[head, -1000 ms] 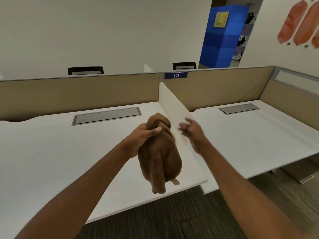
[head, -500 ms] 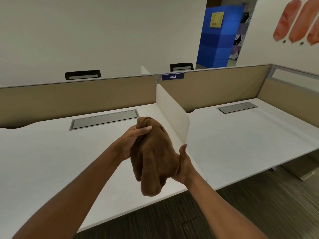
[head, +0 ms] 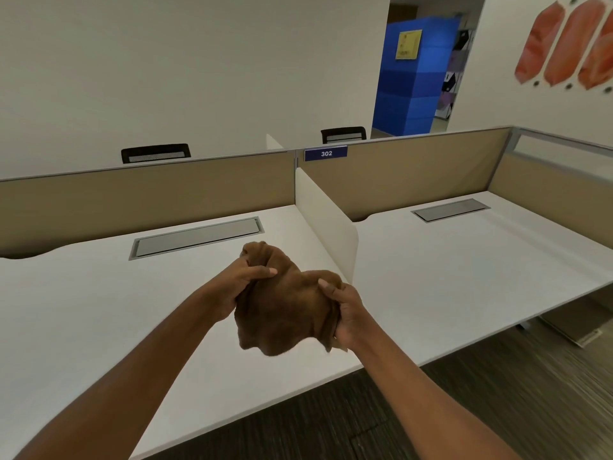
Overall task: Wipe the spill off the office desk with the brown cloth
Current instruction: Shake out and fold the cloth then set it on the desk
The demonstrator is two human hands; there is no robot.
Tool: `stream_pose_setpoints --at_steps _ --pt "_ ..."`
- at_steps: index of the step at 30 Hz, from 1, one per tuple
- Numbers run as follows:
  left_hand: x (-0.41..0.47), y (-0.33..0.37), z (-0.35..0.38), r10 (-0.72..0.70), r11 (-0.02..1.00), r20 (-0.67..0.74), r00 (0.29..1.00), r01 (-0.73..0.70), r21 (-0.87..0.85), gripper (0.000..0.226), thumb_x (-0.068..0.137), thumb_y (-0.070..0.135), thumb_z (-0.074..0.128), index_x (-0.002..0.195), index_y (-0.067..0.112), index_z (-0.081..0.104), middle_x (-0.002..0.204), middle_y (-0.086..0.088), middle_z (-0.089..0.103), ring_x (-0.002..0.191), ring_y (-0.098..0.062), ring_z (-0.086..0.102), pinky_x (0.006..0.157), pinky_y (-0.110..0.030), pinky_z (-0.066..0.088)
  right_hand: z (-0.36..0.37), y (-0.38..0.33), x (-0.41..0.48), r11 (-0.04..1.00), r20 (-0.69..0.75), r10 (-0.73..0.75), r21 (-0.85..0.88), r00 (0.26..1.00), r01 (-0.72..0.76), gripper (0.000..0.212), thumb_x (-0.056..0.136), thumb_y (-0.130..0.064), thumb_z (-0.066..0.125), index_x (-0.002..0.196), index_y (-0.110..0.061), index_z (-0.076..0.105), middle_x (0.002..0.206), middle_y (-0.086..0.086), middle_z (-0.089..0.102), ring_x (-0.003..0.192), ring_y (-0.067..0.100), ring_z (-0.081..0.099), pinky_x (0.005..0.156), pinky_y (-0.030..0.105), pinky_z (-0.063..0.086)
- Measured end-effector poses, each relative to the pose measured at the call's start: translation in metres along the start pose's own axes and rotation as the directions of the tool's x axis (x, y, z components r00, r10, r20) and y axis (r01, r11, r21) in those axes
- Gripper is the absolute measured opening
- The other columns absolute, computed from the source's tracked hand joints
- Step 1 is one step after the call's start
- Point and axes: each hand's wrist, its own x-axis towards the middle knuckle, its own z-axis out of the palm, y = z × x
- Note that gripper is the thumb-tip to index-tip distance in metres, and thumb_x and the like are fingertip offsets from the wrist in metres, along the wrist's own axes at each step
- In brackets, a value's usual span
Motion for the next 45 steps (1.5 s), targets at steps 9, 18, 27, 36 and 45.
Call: stream_pose_setpoints --at_steps 9,18,27,36,45 --pt "-0.011 -0.013 -0.013 0.042 0.997 -0.115 0.993 -0.033 0.073 0.05 0.067 0.022 0.083 0.111 0.006 0.065 0.109 -0.011 0.07 0.108 -0.031 0.063 0.099 -0.049 0.048 0.008 -0.008 -0.003 0.888 -0.125 -0.296 -0.401 0.947 0.225 0.026 0.079 -0.021 0.078 0.101 -0.014 0.068 0.099 0.001 0.072 0.094 0.021 0.067 0.074 0.026 0.056" --pt "-0.02 -0.023 -0.012 -0.084 0.995 -0.299 0.95 0.066 -0.07 0.042 0.069 -0.002 0.079 0.106 -0.007 0.06 0.108 -0.018 0.065 0.107 -0.036 0.059 0.092 -0.044 0.048 0.012 -0.001 -0.001 0.898 -0.164 -0.24 -0.412 0.957 0.155 0.017 0.08 -0.011 0.075 0.096 -0.006 0.071 0.098 0.007 0.073 0.096 0.028 0.066 0.087 0.043 0.055" --pt "-0.035 -0.01 -0.018 0.139 0.975 -0.329 0.934 -0.071 0.211 0.091 0.063 -0.014 0.078 0.135 0.019 0.035 0.119 -0.012 0.051 0.111 -0.029 0.049 0.096 -0.042 0.045 0.026 -0.013 -0.003 0.865 -0.193 -0.268 -0.479 0.944 0.148 0.016 0.084 -0.011 0.071 0.1 -0.012 0.066 0.099 0.002 0.069 0.09 0.019 0.063 0.074 0.038 0.053" --pt "-0.027 -0.013 -0.016 0.228 0.938 -0.484 0.845 -0.057 0.343 0.048 0.084 -0.009 0.062 0.121 0.018 0.048 0.105 -0.009 0.061 0.092 -0.023 0.059 0.07 -0.029 0.049 0.04 0.001 0.003 0.799 -0.335 -0.466 -0.557 0.819 0.227 0.017 0.078 -0.019 0.079 0.089 -0.017 0.067 0.087 -0.007 0.068 0.084 0.018 0.064 0.087 0.038 0.054" --pt "0.015 -0.012 -0.028 0.429 0.796 -0.524 0.736 -0.034 0.604 0.008 0.082 0.004 0.069 0.088 0.01 0.07 0.104 -0.011 0.057 0.09 -0.019 0.055 0.079 -0.027 0.042 0.035 -0.006 0.047 0.676 -0.197 -0.529 -0.686 0.826 0.269 0.023 0.087 -0.026 0.069 0.105 -0.016 0.061 0.103 -0.001 0.065 0.093 0.017 0.062 0.09 0.037 0.054"
